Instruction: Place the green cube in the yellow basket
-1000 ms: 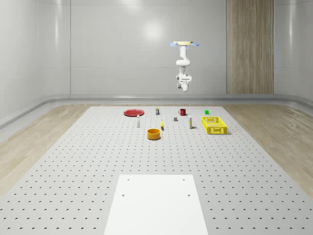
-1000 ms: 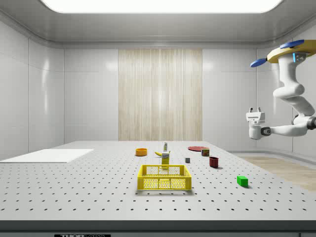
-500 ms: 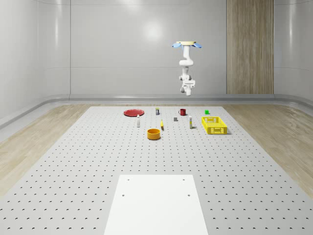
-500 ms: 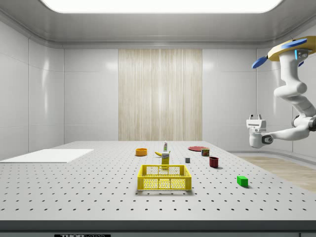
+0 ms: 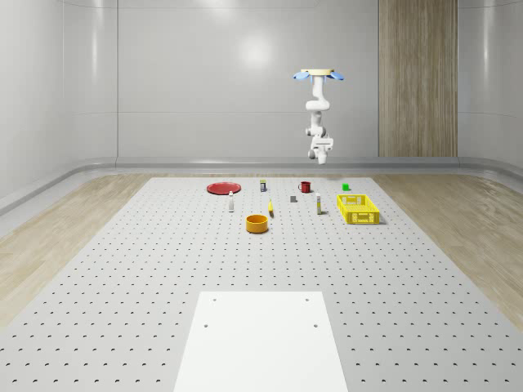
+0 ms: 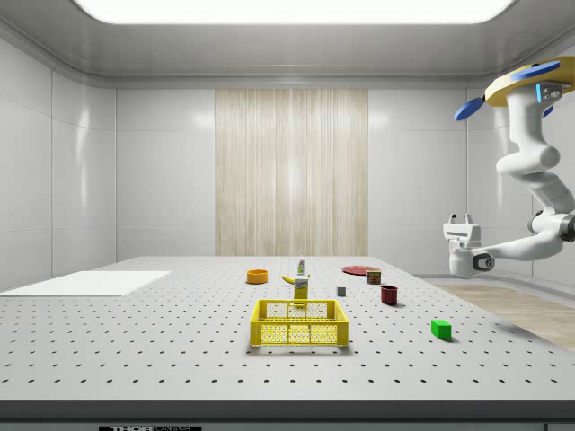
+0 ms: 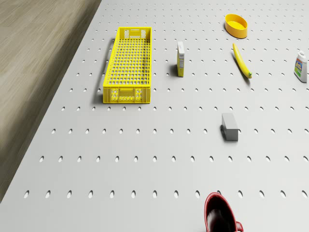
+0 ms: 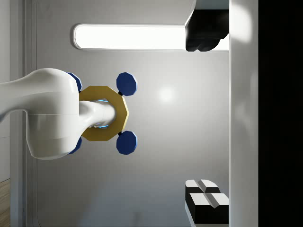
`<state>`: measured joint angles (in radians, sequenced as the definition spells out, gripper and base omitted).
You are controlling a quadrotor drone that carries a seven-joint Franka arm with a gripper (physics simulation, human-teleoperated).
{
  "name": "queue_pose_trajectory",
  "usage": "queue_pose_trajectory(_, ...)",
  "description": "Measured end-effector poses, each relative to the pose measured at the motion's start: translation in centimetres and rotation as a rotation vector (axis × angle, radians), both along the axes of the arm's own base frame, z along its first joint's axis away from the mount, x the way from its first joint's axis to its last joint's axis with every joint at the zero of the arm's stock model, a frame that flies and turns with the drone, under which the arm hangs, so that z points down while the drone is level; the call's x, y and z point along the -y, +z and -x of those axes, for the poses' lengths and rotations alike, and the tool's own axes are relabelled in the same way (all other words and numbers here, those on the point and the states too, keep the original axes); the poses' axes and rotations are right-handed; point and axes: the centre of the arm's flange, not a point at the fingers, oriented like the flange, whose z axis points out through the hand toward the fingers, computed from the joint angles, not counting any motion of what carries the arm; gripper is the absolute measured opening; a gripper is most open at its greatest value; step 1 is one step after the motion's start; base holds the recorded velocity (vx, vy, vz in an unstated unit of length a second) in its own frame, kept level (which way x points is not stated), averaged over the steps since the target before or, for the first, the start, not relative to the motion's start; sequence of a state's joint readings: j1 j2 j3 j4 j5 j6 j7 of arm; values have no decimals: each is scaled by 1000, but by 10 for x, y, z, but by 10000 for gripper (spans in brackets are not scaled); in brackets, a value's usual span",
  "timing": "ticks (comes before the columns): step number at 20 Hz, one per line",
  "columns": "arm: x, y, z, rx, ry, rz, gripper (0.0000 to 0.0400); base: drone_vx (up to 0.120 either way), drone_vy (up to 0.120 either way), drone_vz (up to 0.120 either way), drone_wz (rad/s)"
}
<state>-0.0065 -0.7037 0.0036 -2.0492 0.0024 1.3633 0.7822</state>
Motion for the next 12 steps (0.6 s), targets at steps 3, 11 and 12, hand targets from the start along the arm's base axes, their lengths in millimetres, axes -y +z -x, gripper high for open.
queue_pose_trajectory(3,0,2,0,2,0,0,400,40,120,0,0)
queue_pose_trajectory(11,0,3,0,8,0,1,400,0,120,0,0)
queue_pose_trajectory(12,0,3,1,9,0,1,400,0,120,0,0)
